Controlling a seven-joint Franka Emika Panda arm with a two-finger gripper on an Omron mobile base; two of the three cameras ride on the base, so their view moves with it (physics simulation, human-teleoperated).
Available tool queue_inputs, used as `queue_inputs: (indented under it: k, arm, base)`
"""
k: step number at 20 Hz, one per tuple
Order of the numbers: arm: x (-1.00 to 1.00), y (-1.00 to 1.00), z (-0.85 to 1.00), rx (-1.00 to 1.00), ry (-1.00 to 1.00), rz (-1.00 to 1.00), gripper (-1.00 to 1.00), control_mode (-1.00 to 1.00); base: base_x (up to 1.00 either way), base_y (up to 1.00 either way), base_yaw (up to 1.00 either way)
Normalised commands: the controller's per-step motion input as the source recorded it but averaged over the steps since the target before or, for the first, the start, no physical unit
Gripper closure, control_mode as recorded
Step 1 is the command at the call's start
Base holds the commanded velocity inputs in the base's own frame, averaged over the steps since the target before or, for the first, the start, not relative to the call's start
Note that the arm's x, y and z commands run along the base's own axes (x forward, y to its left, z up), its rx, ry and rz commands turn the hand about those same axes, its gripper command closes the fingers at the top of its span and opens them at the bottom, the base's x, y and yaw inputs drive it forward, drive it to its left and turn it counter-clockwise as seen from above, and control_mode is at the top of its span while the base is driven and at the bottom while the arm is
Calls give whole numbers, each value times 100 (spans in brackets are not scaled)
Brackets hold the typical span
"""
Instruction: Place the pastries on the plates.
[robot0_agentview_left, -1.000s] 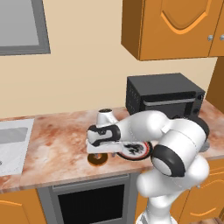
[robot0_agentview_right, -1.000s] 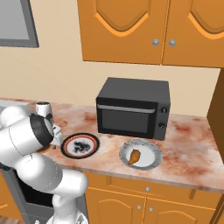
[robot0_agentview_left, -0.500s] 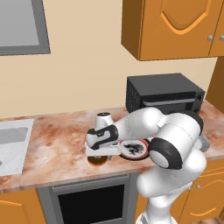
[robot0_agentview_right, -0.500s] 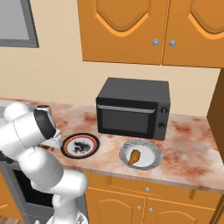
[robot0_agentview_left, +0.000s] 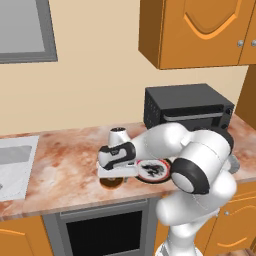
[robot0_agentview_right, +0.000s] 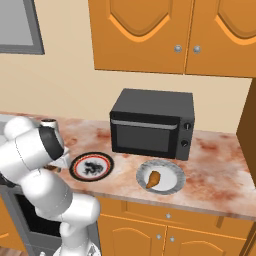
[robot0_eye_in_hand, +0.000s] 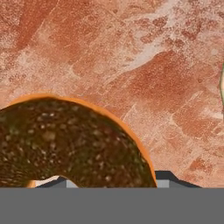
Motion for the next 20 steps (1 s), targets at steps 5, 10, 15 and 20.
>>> queue_inputs:
  k: [5,10,15,20]
  arm:
    - [-13,-3,86,1,0,0,100,-100]
    - [0,-8,70,3,1,0,100,-100]
    - [5,-30,11,0,0,0,100,-100]
    - [15,-41,0,0,0,0,100,-100]
  base:
    - [0,0,0]
    - [0,0,0]
    - [0,0,0]
    - [0,0,0]
